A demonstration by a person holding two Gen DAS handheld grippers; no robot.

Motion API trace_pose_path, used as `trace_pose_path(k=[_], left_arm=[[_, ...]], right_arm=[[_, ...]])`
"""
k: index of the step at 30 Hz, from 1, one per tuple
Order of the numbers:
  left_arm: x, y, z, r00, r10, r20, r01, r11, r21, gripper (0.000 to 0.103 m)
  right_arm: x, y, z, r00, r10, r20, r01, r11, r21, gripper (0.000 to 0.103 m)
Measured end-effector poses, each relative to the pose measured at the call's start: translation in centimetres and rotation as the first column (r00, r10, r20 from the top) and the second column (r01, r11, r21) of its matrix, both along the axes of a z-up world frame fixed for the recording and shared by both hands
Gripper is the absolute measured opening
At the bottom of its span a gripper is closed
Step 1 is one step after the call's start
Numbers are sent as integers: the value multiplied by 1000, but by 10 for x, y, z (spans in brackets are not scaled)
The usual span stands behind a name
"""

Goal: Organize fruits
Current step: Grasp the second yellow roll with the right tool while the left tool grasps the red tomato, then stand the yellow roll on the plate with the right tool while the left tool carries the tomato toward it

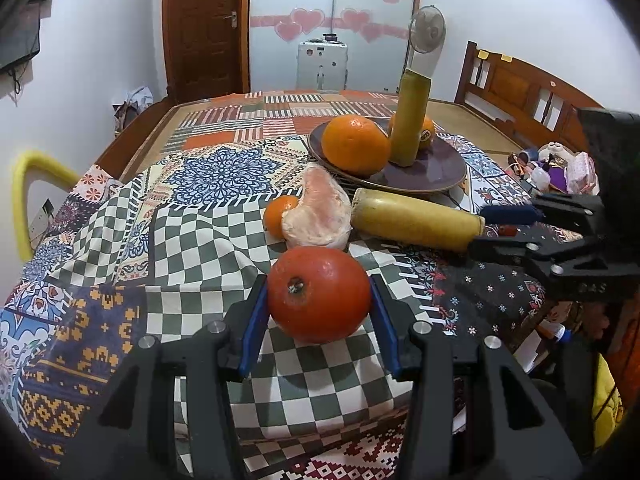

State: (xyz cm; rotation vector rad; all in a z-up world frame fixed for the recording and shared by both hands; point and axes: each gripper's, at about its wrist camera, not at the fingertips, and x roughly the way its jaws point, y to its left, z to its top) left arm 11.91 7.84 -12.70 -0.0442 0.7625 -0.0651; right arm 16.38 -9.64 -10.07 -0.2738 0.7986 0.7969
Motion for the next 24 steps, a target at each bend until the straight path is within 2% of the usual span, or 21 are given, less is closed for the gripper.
trace_pose_path(k=[7, 17, 21, 24], left_arm=[[-1, -2, 1, 1000, 0, 5, 0, 1000, 15, 48], [4, -3, -2, 1000, -9, 4, 9, 1000, 23, 48], [6, -2, -1, 1000, -7, 6, 7, 1000, 22, 48], [7, 0, 0, 1000, -2, 10, 2, 1000, 20, 48]], right_arm=[[22, 26, -2, 997, 64, -32, -65, 997, -33, 53], [26, 56, -7, 994, 113, -4, -113, 988, -110, 52], [24, 56, -6, 993, 115, 28, -110, 984, -137, 44], [22, 47, -5, 994, 112, 21, -109, 988, -112, 40]])
